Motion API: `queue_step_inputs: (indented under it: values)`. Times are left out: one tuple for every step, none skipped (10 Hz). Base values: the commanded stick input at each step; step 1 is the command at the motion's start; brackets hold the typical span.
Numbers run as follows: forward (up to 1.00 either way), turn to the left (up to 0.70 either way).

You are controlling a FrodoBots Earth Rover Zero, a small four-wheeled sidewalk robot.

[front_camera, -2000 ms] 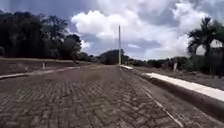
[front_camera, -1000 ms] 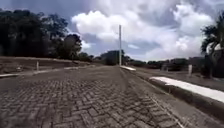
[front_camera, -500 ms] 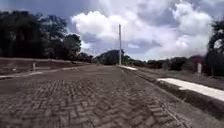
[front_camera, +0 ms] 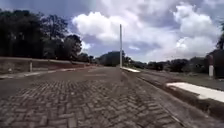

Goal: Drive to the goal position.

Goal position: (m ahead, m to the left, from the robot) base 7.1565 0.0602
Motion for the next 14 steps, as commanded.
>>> queue_step_inputs:
  values:
    - [1.00,0.00]
    - [1.00,0.00]
    - [1.00,0.00]
    - [1.00,0.00]
    - [1.00,0.00]
    - [1.00,0.00]
    - [1.00,0.00]
    - [1.00,0.00]
    - [1.00,0.00]
    - [1.00,0.00]
    - [1.00,0.00]
    - [1.00,0.00]
    - [1.00,0.00]
    - [1.00,0.00]
